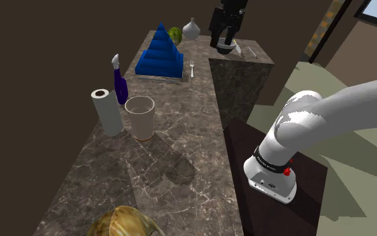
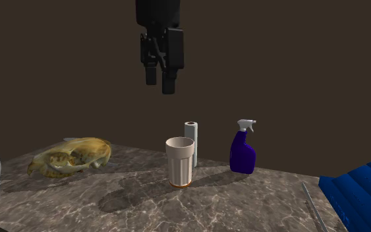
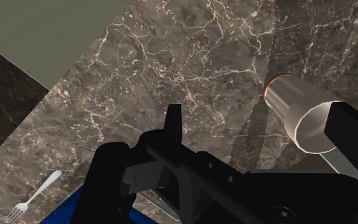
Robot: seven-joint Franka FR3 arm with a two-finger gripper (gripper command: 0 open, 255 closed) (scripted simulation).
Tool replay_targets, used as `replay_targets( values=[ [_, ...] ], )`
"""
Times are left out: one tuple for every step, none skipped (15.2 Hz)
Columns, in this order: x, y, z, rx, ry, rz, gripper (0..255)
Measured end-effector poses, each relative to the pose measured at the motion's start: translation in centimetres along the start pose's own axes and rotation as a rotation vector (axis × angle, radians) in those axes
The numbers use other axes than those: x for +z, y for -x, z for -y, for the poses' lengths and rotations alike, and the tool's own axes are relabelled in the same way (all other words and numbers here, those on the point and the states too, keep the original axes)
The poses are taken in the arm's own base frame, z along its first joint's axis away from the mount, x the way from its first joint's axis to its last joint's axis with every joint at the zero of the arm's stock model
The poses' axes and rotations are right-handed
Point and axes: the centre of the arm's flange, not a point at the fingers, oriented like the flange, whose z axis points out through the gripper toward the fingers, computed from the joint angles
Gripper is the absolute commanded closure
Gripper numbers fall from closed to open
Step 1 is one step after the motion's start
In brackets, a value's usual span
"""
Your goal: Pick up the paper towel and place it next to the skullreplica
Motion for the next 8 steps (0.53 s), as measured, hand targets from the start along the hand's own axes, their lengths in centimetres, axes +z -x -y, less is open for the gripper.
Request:
replay_targets(
  values=[
    [0.0, 0.0, 0.0, 0.000, 0.000, 0.000, 0],
    [0.2, -0.5, 0.4, -0.004, 0.002, 0.000, 0],
    [0.8, -1.2, 1.1, -0.011, 0.006, 0.000, 0],
    [1.4, -1.9, 1.7, -0.019, 0.010, 0.000, 0],
    [1.8, -2.8, 2.6, -0.027, 0.015, -0.001, 0],
    [2.3, -3.7, 3.4, -0.036, 0.020, -0.001, 0],
    [2.8, -4.3, 4.3, -0.045, 0.024, -0.002, 0],
    [3.4, -5.2, 5.4, -0.054, 0.029, -0.002, 0]
  ],
)
